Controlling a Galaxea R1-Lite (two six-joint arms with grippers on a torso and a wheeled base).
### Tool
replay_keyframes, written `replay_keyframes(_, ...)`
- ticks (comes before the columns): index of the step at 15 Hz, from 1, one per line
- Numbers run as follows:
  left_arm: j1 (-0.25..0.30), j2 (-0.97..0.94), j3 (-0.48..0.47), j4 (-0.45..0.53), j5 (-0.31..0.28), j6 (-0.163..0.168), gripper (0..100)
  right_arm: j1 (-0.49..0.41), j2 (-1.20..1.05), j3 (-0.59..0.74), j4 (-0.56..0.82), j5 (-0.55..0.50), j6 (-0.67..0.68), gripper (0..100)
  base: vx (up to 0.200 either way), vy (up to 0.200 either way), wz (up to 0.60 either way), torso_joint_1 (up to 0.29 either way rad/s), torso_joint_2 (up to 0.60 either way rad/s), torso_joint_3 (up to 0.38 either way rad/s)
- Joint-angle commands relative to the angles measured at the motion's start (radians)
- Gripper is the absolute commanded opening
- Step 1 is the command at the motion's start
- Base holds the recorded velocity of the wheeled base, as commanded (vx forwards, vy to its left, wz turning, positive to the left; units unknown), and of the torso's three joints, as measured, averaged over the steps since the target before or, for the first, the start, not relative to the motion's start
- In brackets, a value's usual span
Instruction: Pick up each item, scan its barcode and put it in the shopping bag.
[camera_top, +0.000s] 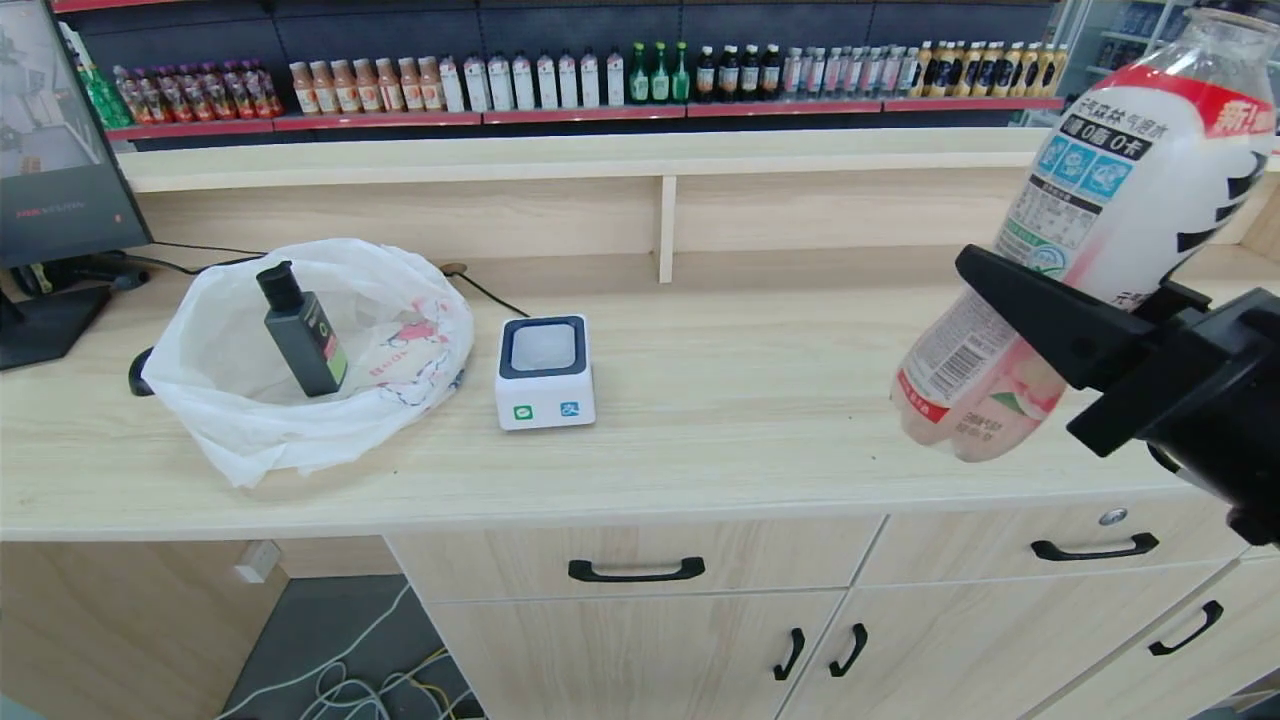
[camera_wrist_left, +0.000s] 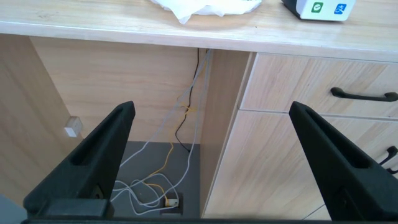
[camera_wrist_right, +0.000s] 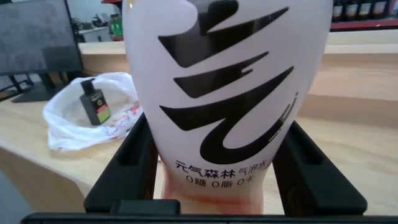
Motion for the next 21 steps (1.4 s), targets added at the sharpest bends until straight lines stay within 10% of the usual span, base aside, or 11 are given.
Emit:
replay_keyframes(1,0.000,0.000,0.000,0.000,0.001,0.001,100,0.001,-0.003,0.019,0.000,0.044,0.054,0,0.000,0.000,0.00,0.000,0.00,0.000)
replay_keyframes(8,0.000,0.000,0.000,0.000,0.001,-0.001,100,-0.001,0.040,0.056,-0.046,0.381,0.305,0,0.000,0.000,0.00,0.000,0.00,0.000)
replay_keyframes(21,0.000,0.000,0.000,0.000,0.001,-0.001,100,0.044,0.212,0.174,-0.486,0.406,0.730,0,0.000,0.000,0.00,0.000,0.00,0.000)
